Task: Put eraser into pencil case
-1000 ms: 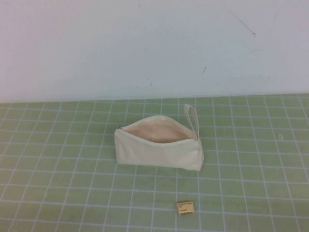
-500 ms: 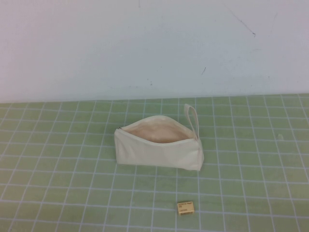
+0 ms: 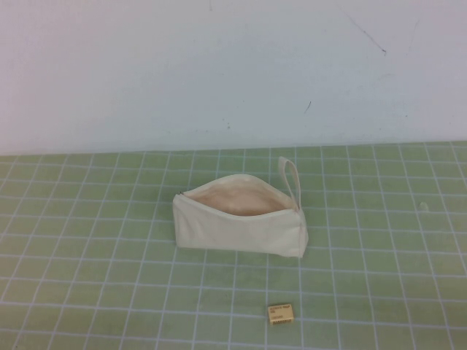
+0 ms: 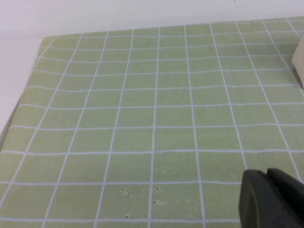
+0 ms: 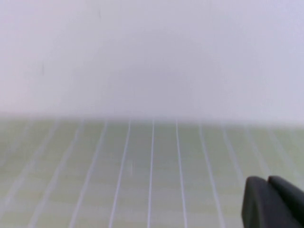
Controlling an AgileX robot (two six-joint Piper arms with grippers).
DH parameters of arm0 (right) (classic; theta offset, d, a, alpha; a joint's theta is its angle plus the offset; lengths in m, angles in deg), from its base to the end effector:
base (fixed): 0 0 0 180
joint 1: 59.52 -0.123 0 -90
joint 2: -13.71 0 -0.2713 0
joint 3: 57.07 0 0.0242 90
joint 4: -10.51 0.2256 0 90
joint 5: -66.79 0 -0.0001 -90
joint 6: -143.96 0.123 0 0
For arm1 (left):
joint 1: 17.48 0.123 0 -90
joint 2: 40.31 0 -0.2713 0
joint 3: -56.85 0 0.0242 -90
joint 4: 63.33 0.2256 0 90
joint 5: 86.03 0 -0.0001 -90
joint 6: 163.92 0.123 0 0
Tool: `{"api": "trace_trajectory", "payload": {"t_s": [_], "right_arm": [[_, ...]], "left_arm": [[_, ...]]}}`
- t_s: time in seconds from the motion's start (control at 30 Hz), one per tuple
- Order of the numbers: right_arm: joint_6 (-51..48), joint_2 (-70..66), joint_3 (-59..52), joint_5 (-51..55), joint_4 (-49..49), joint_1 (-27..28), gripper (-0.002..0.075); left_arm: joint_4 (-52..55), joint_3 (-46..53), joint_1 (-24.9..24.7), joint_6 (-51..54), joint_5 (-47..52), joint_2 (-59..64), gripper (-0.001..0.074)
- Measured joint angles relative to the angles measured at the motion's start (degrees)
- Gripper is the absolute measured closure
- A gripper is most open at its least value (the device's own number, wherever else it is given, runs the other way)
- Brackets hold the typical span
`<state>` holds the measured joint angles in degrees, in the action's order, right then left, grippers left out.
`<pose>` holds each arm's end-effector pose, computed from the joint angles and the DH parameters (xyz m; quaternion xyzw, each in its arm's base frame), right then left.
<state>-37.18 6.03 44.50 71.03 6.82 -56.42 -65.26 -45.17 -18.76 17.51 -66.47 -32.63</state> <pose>0.0774 -0.0048 0.1979 -0.0090 0.7092 -0.0504 0.7032 0.0729 -0.0030 0.1681 0.0096 0.7944 -0.0133 0.6072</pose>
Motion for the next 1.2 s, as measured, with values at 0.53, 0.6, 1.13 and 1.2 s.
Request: {"api": "trace_trajectory", "payload": {"t_s": [0.53,0.6,1.13,1.2], "right_arm": [[-4.24,0.08,0.13,-32.8,-0.73,0.0,0.0726],[-5.16,0.08,2.76,-28.92,-2.79,0.0,0.0726],[-13.97,-24.85,42.11,28.57,3.69,0.0,0.0726],[-20.98,-29.15,42.93,31.41,10.53,0.0,0.0726]], "left_arm": [[0.0,0.0,0.0,0.0,0.0,0.0,0.0737],[0.0,0.0,0.0,0.0,0.0,0.0,0.0737],[0.0,0.0,0.0,0.0,0.0,0.0,0.0737],[0.0,0.0,0.0,0.0,0.0,0.0,0.0737]]}}
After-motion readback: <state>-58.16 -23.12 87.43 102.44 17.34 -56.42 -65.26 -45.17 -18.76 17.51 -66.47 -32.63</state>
